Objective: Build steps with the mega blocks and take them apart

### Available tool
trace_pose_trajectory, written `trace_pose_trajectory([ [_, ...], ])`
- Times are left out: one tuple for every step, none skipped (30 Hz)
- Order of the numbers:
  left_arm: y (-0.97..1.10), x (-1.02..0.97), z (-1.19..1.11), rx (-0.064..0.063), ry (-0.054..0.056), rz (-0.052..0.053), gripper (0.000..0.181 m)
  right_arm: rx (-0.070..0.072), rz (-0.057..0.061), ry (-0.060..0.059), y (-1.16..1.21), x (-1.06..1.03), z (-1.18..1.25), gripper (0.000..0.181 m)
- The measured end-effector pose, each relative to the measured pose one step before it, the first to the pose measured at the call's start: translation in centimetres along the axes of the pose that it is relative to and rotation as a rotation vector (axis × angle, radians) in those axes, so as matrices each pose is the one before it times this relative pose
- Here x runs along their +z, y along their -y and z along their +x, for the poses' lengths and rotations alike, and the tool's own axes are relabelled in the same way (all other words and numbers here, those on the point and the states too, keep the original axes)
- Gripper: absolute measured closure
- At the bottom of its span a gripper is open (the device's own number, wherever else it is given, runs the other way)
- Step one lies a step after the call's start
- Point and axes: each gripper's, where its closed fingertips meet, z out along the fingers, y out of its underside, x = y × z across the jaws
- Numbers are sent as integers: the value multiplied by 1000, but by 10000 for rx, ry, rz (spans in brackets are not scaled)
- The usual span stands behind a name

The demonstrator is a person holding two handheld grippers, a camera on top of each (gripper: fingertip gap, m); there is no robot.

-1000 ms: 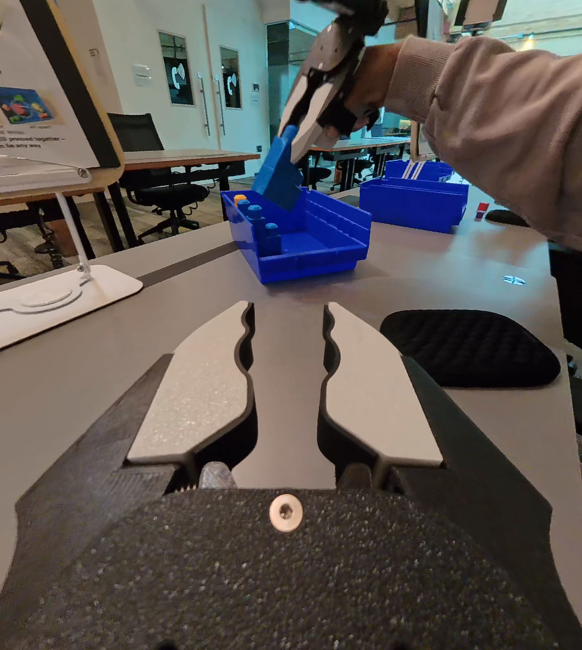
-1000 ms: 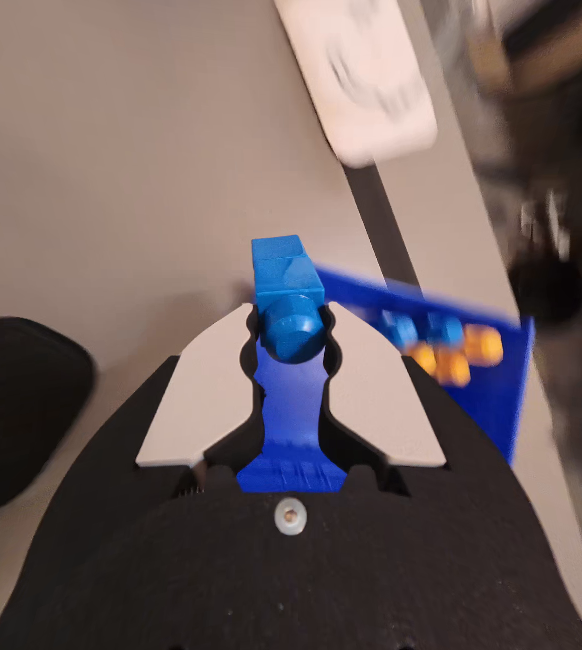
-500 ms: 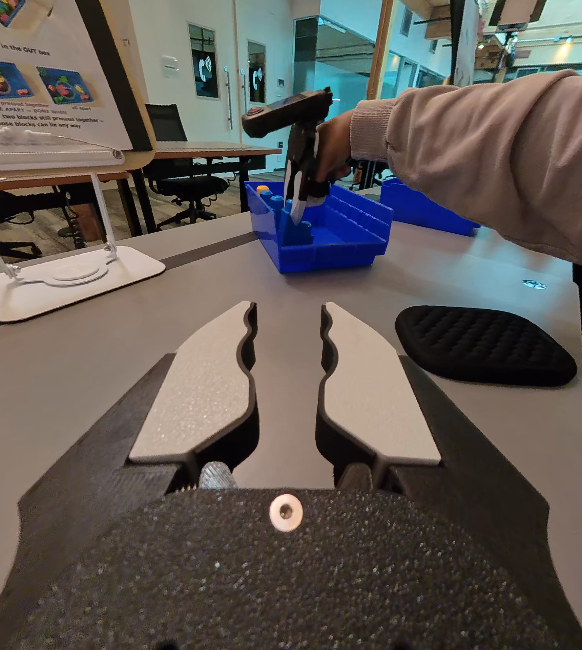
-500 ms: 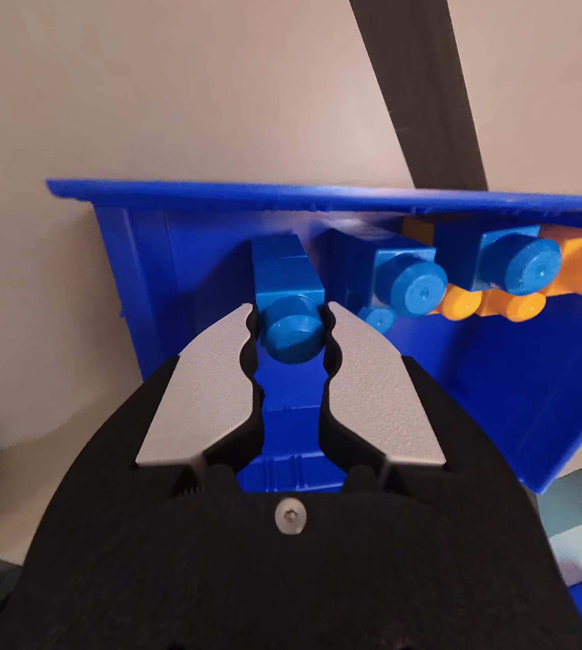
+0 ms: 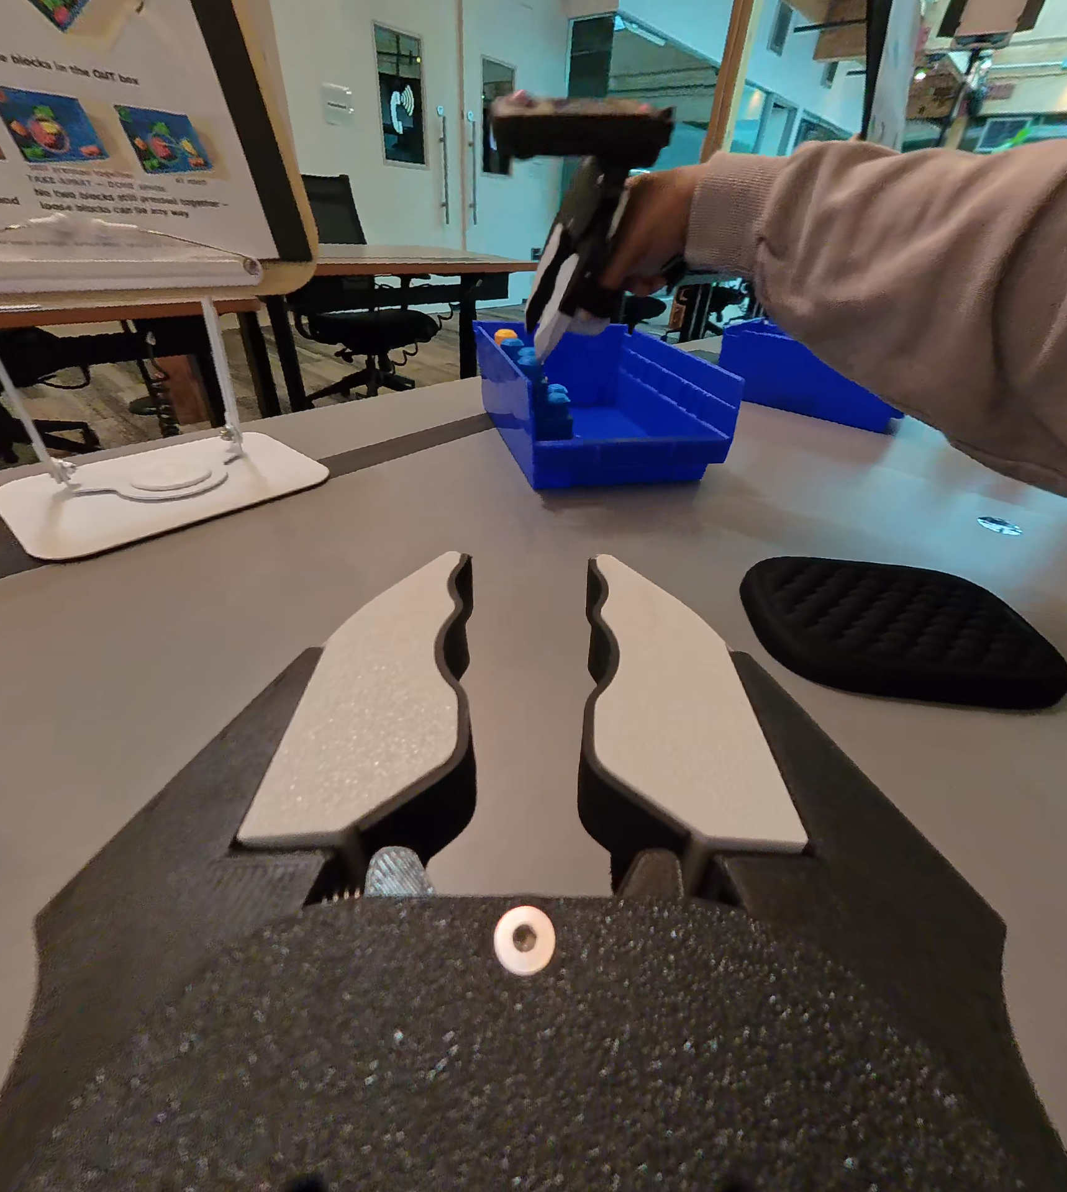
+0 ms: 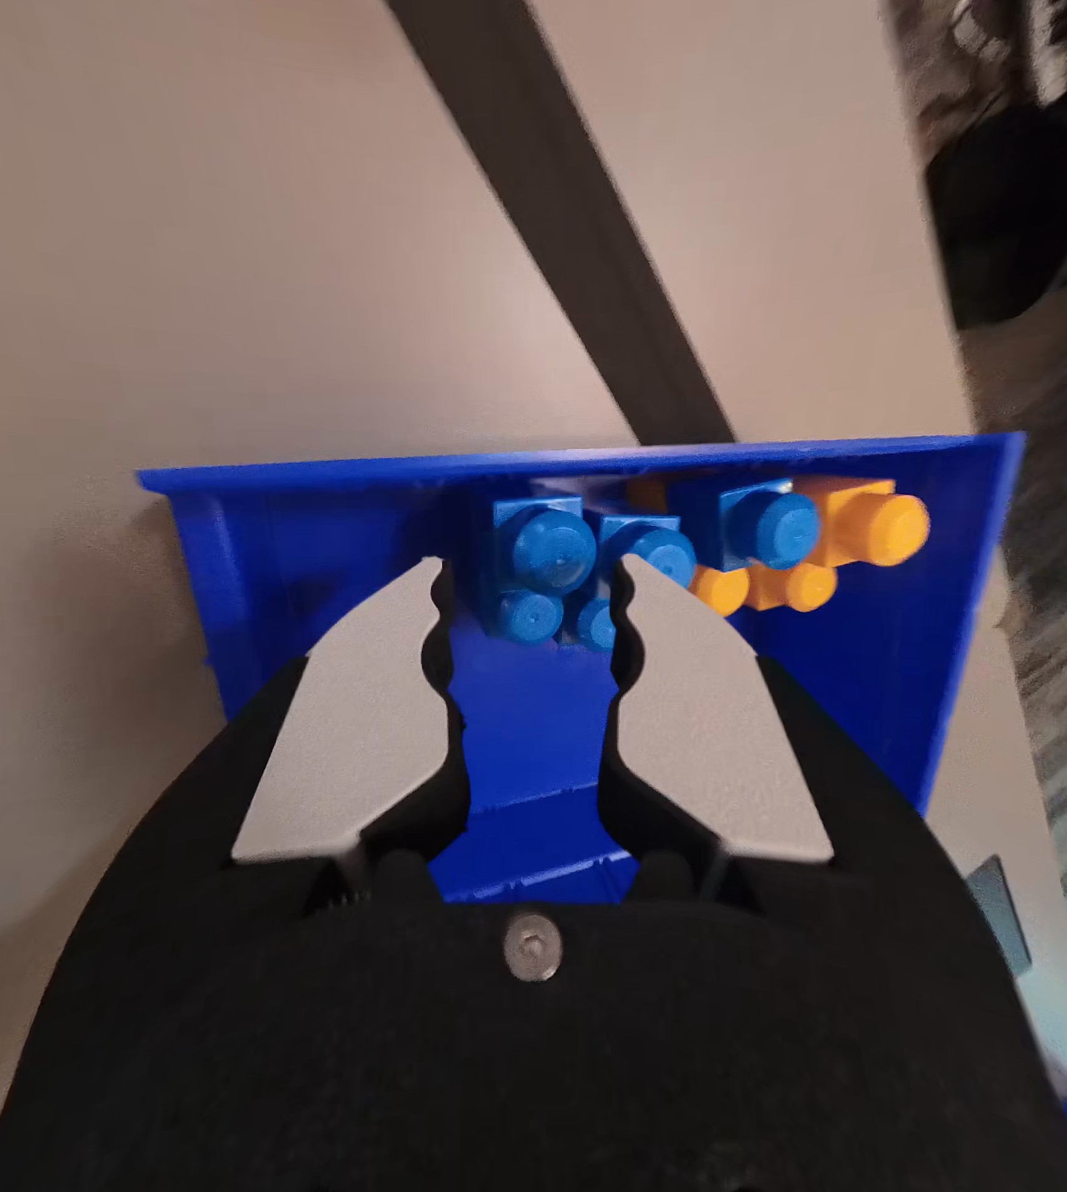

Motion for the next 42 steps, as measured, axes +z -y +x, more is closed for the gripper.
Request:
trace_pose_trajectory([
  [217,-212,-220,19,110,13,148,101,758,-230,770,-1231,-21,133],
  [272,-237,-236,17,108,34,148,181,876,-251,916,-1273,145,135],
  [292,-229,-262,-12,92,30,148,239,975,-226,1115,-1260,-23,135],
  [276,-203,-296,-36,89,12,148,284,1148,-183,1364,-1274,-335,135],
  [278,-207,-351,-41,85,3,148,361,1218,-130,1481,-1225,-549,135],
  [271,-191,-443,-19,106,-16,148,412,1164,-8,1413,-1090,-778,135],
  [255,-200,-616,28,188,-31,148,453,1110,66,1278,-944,-956,135],
  [323,-229,-812,67,254,-2,148,457,982,33,1001,-815,-1008,135],
  [394,-242,-934,50,274,31,148,432,816,80,611,-653,-1041,135],
  [424,-276,-1082,-9,290,38,148,418,672,125,341,-644,-1233,136],
  [430,-277,-1223,-41,311,38,148,381,510,93,47,-440,-1194,138],
  [405,-283,-1369,-23,355,20,148,262,355,59,-288,-343,-1096,140],
  [294,-233,-1543,35,414,-34,148,215,226,22,-537,-317,-1055,141],
  [153,-148,-1645,86,429,-110,148,225,188,-38,-619,-174,-901,143],
  [26,-44,-1659,86,380,-179,147,227,210,25,-635,-139,-892,146],
  [-25,69,-1687,70,352,-205,147,256,223,13,-634,-60,-777,150],
  [13,118,-1789,86,396,-173,147,198,201,-10,-682,24,-649,156],
  [20,168,-1813,101,413,-164,147,126,103,-35,-825,-2,-430,160],
  [0,261,-1707,73,338,-189,147,79,74,-50,-803,97,-290,163],
  [-64,374,-1571,27,251,-235,146,29,80,-78,-755,87,-75,167],
  [-124,493,-1505,12,207,-294,146,15,64,-130,-733,126,21,172],
  [-82,575,-1465,33,179,-298,145,17,24,-111,-690,166,106,176],
  [36,625,-1443,48,173,-255,145,85,-29,-33,-620,136,32,181],
  [86,713,-1499,61,193,-252,145,79,-51,102,-475,122,-134,181],
  [94,833,-1526,96,203,-292,145,3,-108,101,-434,104,-130,181],
  [57,963,-1501,111,174,-334,144,-84,-84,9,-355,68,-40,181],
  [9,1085,-1436,107,119,-388,144,-107,-82,78,-348,51,-172,181],
  [-97,1171,-1411,93,105,-467,144,-40,-99,121,-377,33,-273,181],
  [-158,1238,-1430,104,135,-510,144,8,13,46,-219,-13,-188,181],
  [-160,1271,-1408,146,156,-502,143,20,3,115,-161,-13,-288,181],
  [-171,1273,-1292,181,134,-499,143,17,-66,123,-153,-5,-272,181],
  [-261,1276,-1207,186,139,-548,141,-40,-13,2,-59,-20,-82,181],
  [-365,1262,-1088,177,129,-620,139,-78,15,-17,6,-48,-8,181],
  [-341,1231,-913,129,74,-582,138,-54,-15,-11,-24,-39,31,181],
  [-253,1146,-783,30,33,-504,137,-11,-4,-45,-24,-47,123,181],
  [-258,1061,-629,-65,-23,-494,135,38,25,-19,-2,-38,114,181],
  [-224,959,-570,-130,-11,-465,135,122,9,71,-41,-29,29,181],
  [-197,878,-551,-205,38,-415,135,198,-5,128,-67,-20,-31,181],
  [-208,835,-454,-278,18,-409,135,214,22,73,-25,-19,45,181],
  [-239,791,-431,-306,42,-406,135,155,37,26,-9,-24,102,181],
  [-254,742,-555,-309,165,-385,135,67,-8,27,-44,-8,83,181],
  [-257,694,-569,-314,207,-356,136,-5,-46,-9,-83,4,104,181],
])
